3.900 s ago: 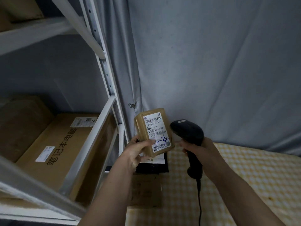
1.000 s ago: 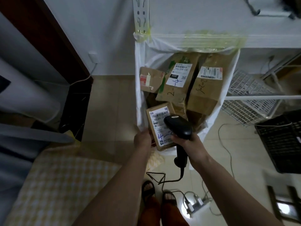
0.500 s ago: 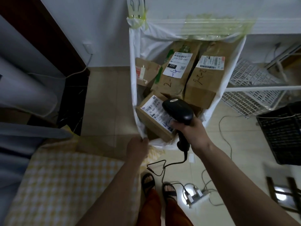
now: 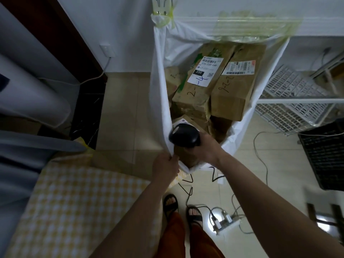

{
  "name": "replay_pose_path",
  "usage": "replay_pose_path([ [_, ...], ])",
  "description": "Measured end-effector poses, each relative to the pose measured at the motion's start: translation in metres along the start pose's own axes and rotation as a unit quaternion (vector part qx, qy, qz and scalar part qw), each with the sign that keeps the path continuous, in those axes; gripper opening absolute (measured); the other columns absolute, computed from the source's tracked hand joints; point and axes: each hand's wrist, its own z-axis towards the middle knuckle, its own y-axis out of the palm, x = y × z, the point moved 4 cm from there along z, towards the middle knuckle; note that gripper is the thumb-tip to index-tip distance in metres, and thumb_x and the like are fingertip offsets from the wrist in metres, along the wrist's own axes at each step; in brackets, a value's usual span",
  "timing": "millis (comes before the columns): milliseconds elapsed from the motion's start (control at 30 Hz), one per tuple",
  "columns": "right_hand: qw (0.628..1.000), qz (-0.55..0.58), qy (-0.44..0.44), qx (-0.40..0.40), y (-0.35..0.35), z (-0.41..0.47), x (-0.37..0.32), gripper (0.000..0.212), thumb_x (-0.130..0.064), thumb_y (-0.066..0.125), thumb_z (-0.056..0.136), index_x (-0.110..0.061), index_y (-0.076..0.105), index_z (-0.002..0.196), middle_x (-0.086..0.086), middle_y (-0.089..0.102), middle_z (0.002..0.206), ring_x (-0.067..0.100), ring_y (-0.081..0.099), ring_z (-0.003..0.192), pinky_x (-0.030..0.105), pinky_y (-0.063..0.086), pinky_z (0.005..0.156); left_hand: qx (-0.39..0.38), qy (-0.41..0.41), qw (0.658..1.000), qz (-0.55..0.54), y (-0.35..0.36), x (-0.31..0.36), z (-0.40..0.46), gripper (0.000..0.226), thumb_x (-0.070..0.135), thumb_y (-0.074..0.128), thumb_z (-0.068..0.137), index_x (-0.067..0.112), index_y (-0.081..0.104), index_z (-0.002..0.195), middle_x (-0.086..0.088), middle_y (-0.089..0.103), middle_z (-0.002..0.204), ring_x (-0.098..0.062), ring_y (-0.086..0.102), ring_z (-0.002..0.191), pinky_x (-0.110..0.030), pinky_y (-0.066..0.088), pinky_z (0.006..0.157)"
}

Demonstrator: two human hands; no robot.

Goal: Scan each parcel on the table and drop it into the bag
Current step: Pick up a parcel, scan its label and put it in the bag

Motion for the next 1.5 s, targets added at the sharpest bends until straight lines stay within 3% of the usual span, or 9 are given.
replay_pose_path([
  [200,0.977,0.208,0.008,-0.042,-0.005,0.003,-0.004,0.038,-0.010,0.070,0.083,-0.012,0.061,0.120,-0.002,0.064,0.095,0.005,0.058,0.084,0.011,0.046,0.070,0.040,0.000,0.999,-0.017,-0.007,-0.004,0.001,0.047,0.014,0.055,0.092,0.014,0.045,0.047,0.006,0.043,0.038,-0.004,0.043,0.034,-0.017,0.033,0.042],
  [400,0.982,0.186,0.029,0.007,0.004,-0.008,0.019,0.043,-0.010,0.073,0.079,-0.013,0.060,0.120,0.007,0.067,0.108,0.019,0.061,0.099,0.033,0.051,0.087,-0.007,-0.084,0.995,0.050,0.009,-0.006,0.010,0.043,0.042,0.049,0.097,0.010,0.059,0.069,0.000,0.054,0.059,-0.011,0.049,0.050,-0.024,0.039,0.051],
  [567,0.976,0.218,0.020,0.024,-0.003,-0.015,0.031,0.027,-0.005,0.070,0.081,-0.020,0.060,0.101,-0.002,0.066,0.089,0.010,0.061,0.084,0.021,0.050,0.075,-0.056,-0.204,0.975,-0.072,0.040,-0.009,0.009,0.033,0.040,0.057,0.090,0.008,0.056,0.087,-0.006,0.057,0.078,-0.017,0.058,0.064,-0.036,0.060,0.076],
  [767,0.983,0.183,0.013,0.020,-0.008,-0.020,0.058,0.024,-0.005,0.070,0.080,-0.019,0.064,0.098,-0.001,0.066,0.085,0.012,0.061,0.081,0.022,0.051,0.071,-0.065,-0.308,0.928,-0.200,0.075,-0.020,-0.005,0.036,0.039,0.057,0.093,0.007,0.050,0.081,-0.008,0.051,0.079,-0.019,0.052,0.067,-0.037,0.058,0.065],
  [900,0.985,0.162,0.052,-0.041,-0.008,-0.024,0.076,0.030,-0.008,0.072,0.078,-0.014,0.064,0.106,0.009,0.069,0.095,0.025,0.063,0.092,0.040,0.054,0.083,-0.119,-0.241,0.951,-0.155,0.094,-0.013,-0.014,0.031,0.026,0.056,0.095,0.007,0.052,0.071,-0.004,0.051,0.058,-0.015,0.050,0.053,-0.032,0.055,0.058],
  [1000,0.984,0.158,0.033,-0.075,-0.015,-0.028,0.082,0.037,-0.011,0.076,0.075,-0.017,0.064,0.110,0.000,0.069,0.091,0.016,0.064,0.086,0.025,0.053,0.069,-0.186,-0.185,0.954,-0.142,0.091,-0.001,-0.027,0.033,0.025,0.060,0.094,0.008,0.052,0.067,-0.003,0.051,0.055,-0.015,0.054,0.057,-0.032,0.057,0.066],
  [1133,0.993,-0.048,0.030,-0.101,-0.026,-0.039,0.091,0.049,-0.032,0.072,0.074,-0.024,0.060,0.120,0.001,0.066,0.109,0.021,0.060,0.102,0.031,0.050,0.086,-0.192,-0.199,0.950,-0.145,0.088,-0.007,-0.033,0.035,0.025,0.064,0.091,0.007,0.055,0.062,0.000,0.057,0.046,-0.017,0.061,0.059,-0.029,0.055,0.067],
  [1233,0.987,-0.148,0.036,-0.057,-0.047,-0.053,0.092,0.043,-0.029,0.063,0.084,-0.019,0.056,0.125,0.008,0.063,0.117,0.026,0.058,0.107,0.027,0.044,0.080,-0.166,-0.185,0.956,-0.154,0.103,0.006,-0.040,0.036,0.023,0.057,0.096,0.007,0.057,0.063,0.001,0.059,0.045,-0.015,0.059,0.056,-0.026,0.053,0.063],
  [1500,1.000,0.010,0.000,-0.020,-0.069,-0.078,0.092,0.039,-0.020,0.070,0.082,-0.020,0.060,0.120,0.000,0.065,0.103,0.017,0.057,0.096,0.025,0.041,0.079,-0.120,-0.135,0.977,-0.113,0.096,0.009,-0.053,0.031,0.038,0.059,0.092,0.011,0.063,0.075,-0.001,0.066,0.071,-0.016,0.061,0.067,-0.031,0.053,0.078],
])
